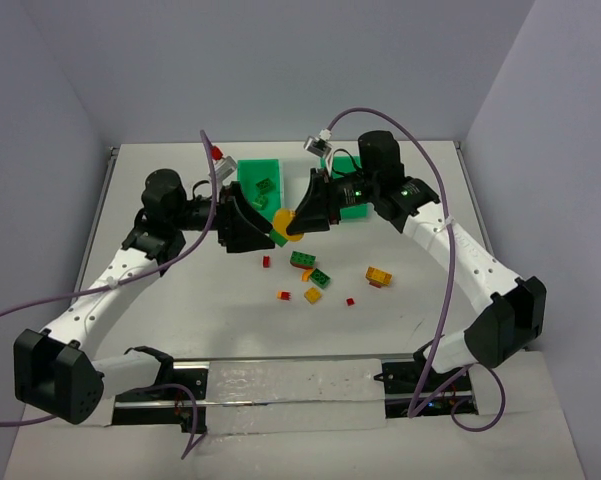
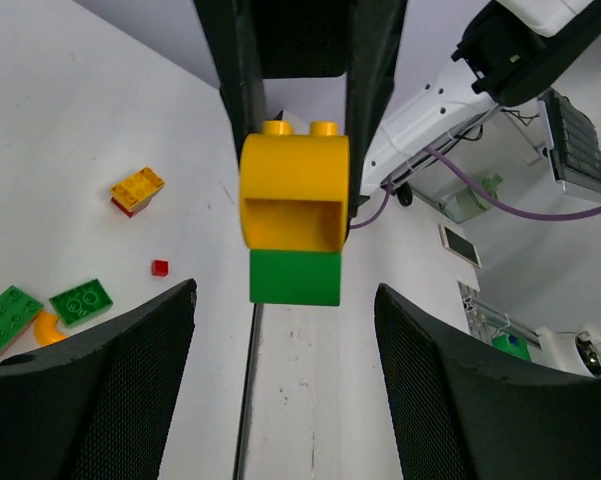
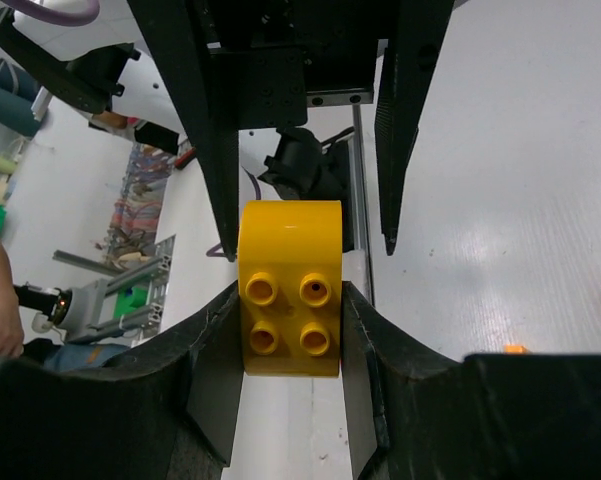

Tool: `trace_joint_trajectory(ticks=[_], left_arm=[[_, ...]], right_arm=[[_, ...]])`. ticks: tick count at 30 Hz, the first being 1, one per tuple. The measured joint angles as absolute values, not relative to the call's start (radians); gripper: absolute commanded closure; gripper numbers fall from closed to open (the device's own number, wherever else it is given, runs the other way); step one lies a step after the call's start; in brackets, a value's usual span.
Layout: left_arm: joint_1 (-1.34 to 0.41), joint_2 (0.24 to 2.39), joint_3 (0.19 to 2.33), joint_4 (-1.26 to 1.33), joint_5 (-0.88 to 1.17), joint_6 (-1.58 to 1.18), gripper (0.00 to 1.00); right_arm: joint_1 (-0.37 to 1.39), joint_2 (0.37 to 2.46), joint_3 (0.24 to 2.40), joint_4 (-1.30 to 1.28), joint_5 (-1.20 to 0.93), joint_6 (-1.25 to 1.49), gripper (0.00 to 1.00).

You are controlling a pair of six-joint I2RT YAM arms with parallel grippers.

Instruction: Sort the legos into containers by color

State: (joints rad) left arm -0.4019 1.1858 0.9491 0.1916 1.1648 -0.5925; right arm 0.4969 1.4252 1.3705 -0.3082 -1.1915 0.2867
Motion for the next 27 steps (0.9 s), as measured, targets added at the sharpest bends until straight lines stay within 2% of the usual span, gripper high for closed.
trace_joint_trajectory(ticks=[4, 8, 12, 14, 15, 17, 19, 27], left_arm=[[-0.404, 1.186, 0.943, 0.245, 1.191, -0.629, 0.25], [-0.407, 1.193, 0.943, 0.252, 1.195, -0.632, 0.37], [-0.417, 1.218, 0.945, 0.240, 1.192, -0.620, 0.56], [-0.421, 1.231, 0.946, 0.234, 1.190, -0.618, 0.70], [-0.423, 1.236, 0.948, 0.230, 1.191, -0.617, 0.73], [-0.424, 1.242, 0.956, 0.211, 1.193, -0.609, 0.90], [-0.424, 1.247, 0.964, 0.196, 1.195, -0.605, 0.99], [-0.424, 1.250, 0.955, 0.191, 1.184, -0.584, 1.00]], right_arm=[[0.498, 1.439, 1.369, -0.301, -1.202, 0.296, 1.00], [0.499, 1.450, 1.366, -0.298, -1.205, 0.306, 1.00], [0.501, 1.451, 1.366, -0.296, -1.205, 0.314, 1.00], [0.502, 1.451, 1.366, -0.294, -1.202, 0.315, 1.00], [0.502, 1.451, 1.366, -0.294, -1.199, 0.315, 1.00], [0.501, 1.453, 1.366, -0.294, -1.193, 0.311, 1.00], [0.501, 1.453, 1.366, -0.295, -1.190, 0.304, 1.00], [0.488, 1.453, 1.366, -0.311, -1.169, 0.268, 1.00]])
